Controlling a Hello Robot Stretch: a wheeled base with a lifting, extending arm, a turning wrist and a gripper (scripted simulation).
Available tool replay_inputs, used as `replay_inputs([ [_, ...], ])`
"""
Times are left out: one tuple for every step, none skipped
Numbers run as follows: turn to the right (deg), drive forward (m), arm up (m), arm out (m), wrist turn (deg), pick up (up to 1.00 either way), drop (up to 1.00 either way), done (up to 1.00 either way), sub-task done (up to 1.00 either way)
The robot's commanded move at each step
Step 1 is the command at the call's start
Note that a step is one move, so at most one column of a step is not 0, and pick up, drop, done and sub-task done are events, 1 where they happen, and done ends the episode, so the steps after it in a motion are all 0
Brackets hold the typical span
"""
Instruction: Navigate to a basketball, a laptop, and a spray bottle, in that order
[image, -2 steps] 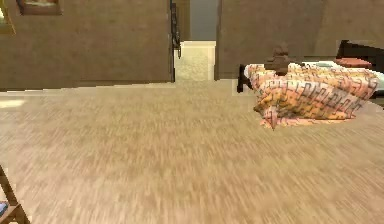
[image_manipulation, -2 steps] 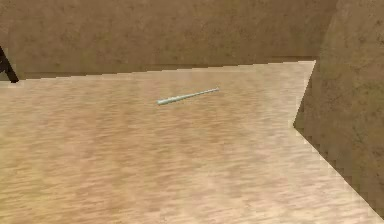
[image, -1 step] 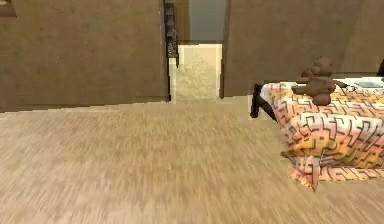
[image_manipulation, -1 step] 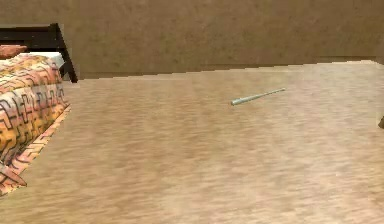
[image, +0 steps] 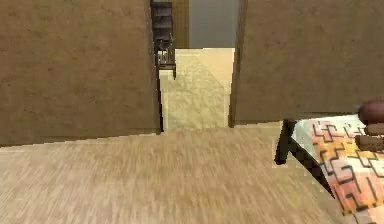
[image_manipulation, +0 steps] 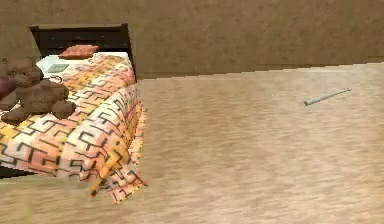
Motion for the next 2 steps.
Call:
replay_inputs([
  [0.0, 1.0, 0.0, 0.0, 0.0, 0.0, 0.0, 0.0, 0.0],
  [3.0, 0.0, 0.0, 0.0, 0.0, 0.0, 0.0, 0.0, 0.0],
])
